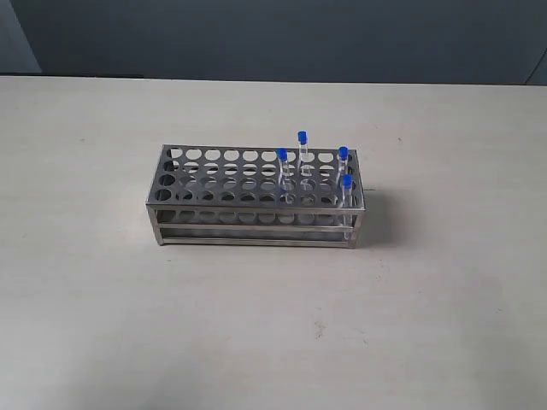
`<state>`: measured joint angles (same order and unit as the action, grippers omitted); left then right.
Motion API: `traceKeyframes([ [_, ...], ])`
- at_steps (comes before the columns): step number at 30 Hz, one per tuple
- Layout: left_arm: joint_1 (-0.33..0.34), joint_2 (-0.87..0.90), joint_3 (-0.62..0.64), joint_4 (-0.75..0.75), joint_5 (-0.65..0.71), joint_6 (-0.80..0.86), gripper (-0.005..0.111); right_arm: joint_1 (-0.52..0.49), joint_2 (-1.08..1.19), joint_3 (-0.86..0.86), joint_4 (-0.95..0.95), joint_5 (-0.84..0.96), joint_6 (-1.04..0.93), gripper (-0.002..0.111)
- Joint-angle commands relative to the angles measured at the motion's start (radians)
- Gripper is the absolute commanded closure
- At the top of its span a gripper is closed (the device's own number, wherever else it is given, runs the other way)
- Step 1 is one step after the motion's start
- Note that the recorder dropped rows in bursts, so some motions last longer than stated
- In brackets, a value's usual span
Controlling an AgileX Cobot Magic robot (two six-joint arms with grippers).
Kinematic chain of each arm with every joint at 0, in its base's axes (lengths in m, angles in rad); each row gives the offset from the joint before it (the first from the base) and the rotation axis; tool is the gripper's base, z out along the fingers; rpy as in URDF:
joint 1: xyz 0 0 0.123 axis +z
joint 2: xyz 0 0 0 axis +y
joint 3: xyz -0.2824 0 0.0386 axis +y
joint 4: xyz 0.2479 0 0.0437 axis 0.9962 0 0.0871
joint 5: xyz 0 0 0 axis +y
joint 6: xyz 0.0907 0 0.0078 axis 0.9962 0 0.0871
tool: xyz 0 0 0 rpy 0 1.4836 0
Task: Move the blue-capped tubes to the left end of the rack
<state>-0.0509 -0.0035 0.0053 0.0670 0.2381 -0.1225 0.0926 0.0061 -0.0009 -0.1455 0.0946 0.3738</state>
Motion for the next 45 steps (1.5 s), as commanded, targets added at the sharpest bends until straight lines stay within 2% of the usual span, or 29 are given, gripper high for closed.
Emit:
traceKeyframes([
  [1,-0.011,0.003,-0.005,0.001,-0.007,-0.001,0.106,-0.004,-0.006,0.001,0.174,-0.143,0.106,0.106],
  [7,-0.011,0.003,-0.005,0.001,-0.007,-0.001,0.106,-0.004,-0.006,0.001,0.544,-0.35,0.232,0.106],
  [12,-0.011,0.003,-0.005,0.001,-0.007,-0.001,0.106,-0.004,-0.006,0.001,0.582,-0.447,0.255,0.106],
  [15,-0.011,0.003,-0.005,0.001,-0.007,-0.001,0.106,-0.004,-0.006,0.001,0.605,-0.567,0.285,0.106],
  [17,-0.011,0.003,-0.005,0.001,-0.007,-0.001,0.106,-0.001,-0.006,0.001,0.592,-0.645,0.377,0.106],
  [18,-0.011,0.003,-0.005,0.001,-0.007,-0.001,0.106,0.002,-0.006,0.001,0.543,-0.671,0.517,0.106],
  [19,-0.011,0.003,-0.005,0.001,-0.007,-0.001,0.106,0.005,-0.006,-0.007,0.442,-0.69,0.651,0.106],
  [21,-0.011,0.003,-0.005,0.001,-0.007,-0.001,0.106,0.01,-0.006,-0.058,0.198,-0.696,0.713,0.106],
  [23,-0.011,0.003,-0.005,0.001,-0.007,-0.001,0.106,0.01,-0.006,-0.14,-0.028,-0.633,0.718,0.106],
  [27,-0.011,0.003,-0.005,0.001,-0.007,-0.001,0.106,0.01,0.077,-0.382,-0.48,-0.276,0.72,0.106],
  [31,-0.011,0.003,-0.005,0.001,-0.007,-0.001,0.106,0.01,0.239,-0.572,-0.655,-0.046,0.715,0.106],
  [33,-0.011,0.003,-0.005,0.001,-0.007,-0.001,0.106,0.01,0.335,-0.641,-0.68,0.009,0.692,0.106],
  [39,-0.011,0.003,-0.005,0.001,-0.007,-0.001,0.106,0.02,0.687,-0.783,-0.627,0.042,0.458,0.106],
  [42,-0.011,0.003,-0.005,0.001,-0.007,-0.001,0.106,0.088,0.857,-0.872,-0.566,0.219,0.261,0.106],
  [45,-0.011,0.003,-0.005,0.001,-0.007,-0.001,0.106,0.184,1.051,-0.989,-0.433,0.525,0.026,0.106],
])
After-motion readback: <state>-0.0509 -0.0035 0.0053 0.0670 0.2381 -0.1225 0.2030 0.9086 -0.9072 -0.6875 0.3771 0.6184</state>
